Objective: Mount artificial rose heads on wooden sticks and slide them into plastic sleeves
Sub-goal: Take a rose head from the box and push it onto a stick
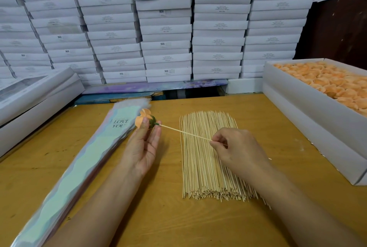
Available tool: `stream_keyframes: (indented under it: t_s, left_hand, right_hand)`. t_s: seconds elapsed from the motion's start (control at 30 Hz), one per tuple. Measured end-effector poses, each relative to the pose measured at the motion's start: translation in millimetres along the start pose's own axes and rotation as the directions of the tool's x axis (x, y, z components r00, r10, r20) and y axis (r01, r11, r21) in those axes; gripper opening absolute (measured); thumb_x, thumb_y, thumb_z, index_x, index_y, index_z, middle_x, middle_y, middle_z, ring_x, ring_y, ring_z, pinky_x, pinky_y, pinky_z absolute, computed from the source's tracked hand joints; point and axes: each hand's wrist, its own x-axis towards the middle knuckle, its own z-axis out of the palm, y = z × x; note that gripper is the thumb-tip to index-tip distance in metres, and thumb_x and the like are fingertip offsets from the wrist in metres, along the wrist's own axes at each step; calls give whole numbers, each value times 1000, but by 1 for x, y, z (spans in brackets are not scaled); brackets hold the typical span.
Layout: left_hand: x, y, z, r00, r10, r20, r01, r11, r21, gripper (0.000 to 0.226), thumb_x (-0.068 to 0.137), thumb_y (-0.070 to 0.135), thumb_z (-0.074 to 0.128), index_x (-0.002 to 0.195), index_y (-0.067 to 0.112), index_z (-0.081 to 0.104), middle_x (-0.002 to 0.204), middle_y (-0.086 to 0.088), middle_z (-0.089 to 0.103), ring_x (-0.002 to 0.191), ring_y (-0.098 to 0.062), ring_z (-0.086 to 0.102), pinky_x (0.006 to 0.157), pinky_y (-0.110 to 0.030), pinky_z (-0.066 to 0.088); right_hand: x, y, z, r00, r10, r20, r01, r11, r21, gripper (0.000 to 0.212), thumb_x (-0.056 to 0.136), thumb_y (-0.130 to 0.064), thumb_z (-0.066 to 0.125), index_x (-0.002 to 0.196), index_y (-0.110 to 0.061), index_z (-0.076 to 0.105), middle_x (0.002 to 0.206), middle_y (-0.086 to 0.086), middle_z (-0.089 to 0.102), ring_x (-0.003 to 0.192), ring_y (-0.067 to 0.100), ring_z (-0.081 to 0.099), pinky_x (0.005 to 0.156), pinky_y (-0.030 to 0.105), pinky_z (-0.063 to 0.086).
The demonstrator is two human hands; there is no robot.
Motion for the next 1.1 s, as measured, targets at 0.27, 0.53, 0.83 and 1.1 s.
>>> stream_keyframes:
  t_s: [0.27,0.53,0.83,1.1]
  left_hand:
    - [-3,-4,1,1000,-19,-6,19,1000,22,16,94,11,63,106,1,67,86,-15,77,76,-16,76,77,-27,60]
    - [-4,-6,0,999,-42,-12,42,999,28,21,84,10,68,103,0,67,88,-17,77,76,-17,76,72,-27,62]
    - [-2,-5,2,1000,9,-23,-8,1000,27,16,93,12,64,105,1,67,91,-13,76,78,-15,76,77,-25,61]
    - [-3,-3,1,999,11,-46,-11,1000,12,16,93,12,66,104,1,69,91,-14,76,79,-16,76,76,-26,61]
  right_hand:
    - [1,7,3,1000,1,18,0,999,-46,13,97,-30,62,86,-26,67,74,-18,58,70,-2,54,58,14,35]
    - [2,8,2,997,0,81,8,994,-107,18,102,-28,55,98,-19,70,82,-8,66,73,8,60,64,26,51]
    - [2,3,-1,998,14,65,-11,999,-53,18,100,-31,58,107,-21,70,93,-9,69,81,5,61,73,22,51]
    - [1,3,-1,999,-33,-34,28,988,-153,14,97,-27,63,94,-21,75,90,-10,68,75,4,54,58,6,26]
